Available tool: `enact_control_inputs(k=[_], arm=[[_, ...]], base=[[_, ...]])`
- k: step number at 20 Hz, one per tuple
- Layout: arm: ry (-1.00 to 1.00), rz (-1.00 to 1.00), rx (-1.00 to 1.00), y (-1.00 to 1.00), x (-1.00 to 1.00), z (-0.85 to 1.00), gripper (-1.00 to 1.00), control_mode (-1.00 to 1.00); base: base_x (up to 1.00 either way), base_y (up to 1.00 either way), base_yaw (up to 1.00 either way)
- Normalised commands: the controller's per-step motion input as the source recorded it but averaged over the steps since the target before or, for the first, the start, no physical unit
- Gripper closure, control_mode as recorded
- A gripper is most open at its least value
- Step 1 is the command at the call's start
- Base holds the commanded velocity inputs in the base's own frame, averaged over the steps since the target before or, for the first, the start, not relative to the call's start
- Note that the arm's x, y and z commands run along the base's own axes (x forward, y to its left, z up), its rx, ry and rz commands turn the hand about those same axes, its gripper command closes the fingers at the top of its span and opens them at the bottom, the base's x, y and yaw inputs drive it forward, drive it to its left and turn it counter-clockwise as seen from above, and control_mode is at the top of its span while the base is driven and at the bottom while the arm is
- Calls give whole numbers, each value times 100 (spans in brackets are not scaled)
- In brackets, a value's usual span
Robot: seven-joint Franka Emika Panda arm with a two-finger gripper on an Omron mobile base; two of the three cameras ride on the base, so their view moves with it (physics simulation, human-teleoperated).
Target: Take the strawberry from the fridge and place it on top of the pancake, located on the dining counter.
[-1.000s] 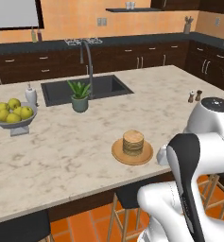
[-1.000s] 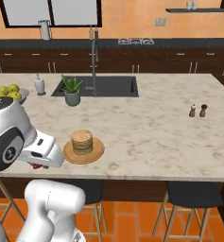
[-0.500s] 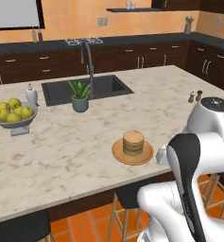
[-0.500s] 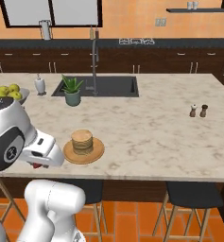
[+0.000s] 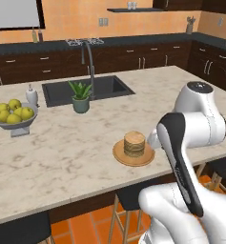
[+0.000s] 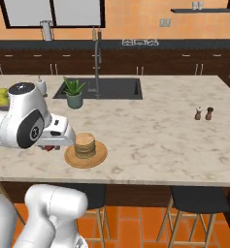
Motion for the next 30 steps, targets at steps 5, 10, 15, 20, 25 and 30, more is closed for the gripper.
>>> enact_control_inputs(k=[5,10,15,20,25,30], arm=[[0,-1,-5,29,100,1,100,-100],[14,-4,-5,5,100,-25,100,-100],[13,-1,2,-6,100,-63,100,-100],[3,0,4,0,100,-56,100,-100],[-1,1,0,0,84,-33,100,-100],[0,0,0,0,30,-40,100,-100]], base=[[0,0,0],[0,0,0],[0,0,0],[0,0,0],[0,0,0],[0,0,0]])
